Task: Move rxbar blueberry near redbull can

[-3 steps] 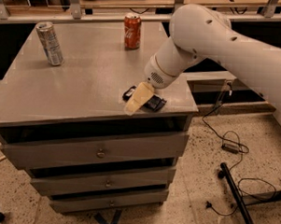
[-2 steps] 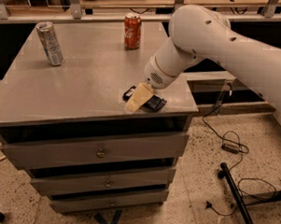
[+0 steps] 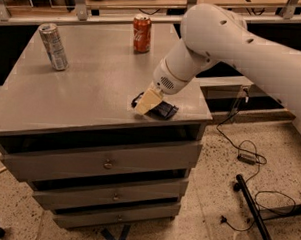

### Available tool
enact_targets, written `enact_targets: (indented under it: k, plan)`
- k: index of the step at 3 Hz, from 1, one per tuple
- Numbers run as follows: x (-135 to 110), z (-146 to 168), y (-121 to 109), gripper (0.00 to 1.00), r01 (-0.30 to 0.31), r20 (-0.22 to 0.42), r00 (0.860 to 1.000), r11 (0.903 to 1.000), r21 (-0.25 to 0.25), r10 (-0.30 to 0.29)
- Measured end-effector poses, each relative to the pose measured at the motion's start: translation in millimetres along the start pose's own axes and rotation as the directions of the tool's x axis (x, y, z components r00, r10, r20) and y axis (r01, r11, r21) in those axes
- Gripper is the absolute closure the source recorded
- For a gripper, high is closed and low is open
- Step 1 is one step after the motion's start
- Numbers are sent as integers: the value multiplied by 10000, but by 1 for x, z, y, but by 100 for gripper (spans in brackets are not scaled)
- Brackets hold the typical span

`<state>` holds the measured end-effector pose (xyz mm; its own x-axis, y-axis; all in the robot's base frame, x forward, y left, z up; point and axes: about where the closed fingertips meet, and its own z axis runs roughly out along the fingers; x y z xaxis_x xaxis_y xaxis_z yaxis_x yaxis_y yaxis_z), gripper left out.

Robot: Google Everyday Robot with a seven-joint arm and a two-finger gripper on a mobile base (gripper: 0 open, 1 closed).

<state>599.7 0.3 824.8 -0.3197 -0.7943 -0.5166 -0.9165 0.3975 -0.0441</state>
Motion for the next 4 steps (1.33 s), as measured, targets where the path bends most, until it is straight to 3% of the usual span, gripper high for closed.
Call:
enact_targets:
  k: [1, 2, 4]
  plan:
    - [-3, -4, 0, 85, 1, 0, 10000, 10000, -1, -1]
    - [-3, -3, 0, 100, 24, 71, 10000, 10000, -71, -24]
    - [-8, -5, -1, 100, 92, 184, 9998, 9999, -112, -90]
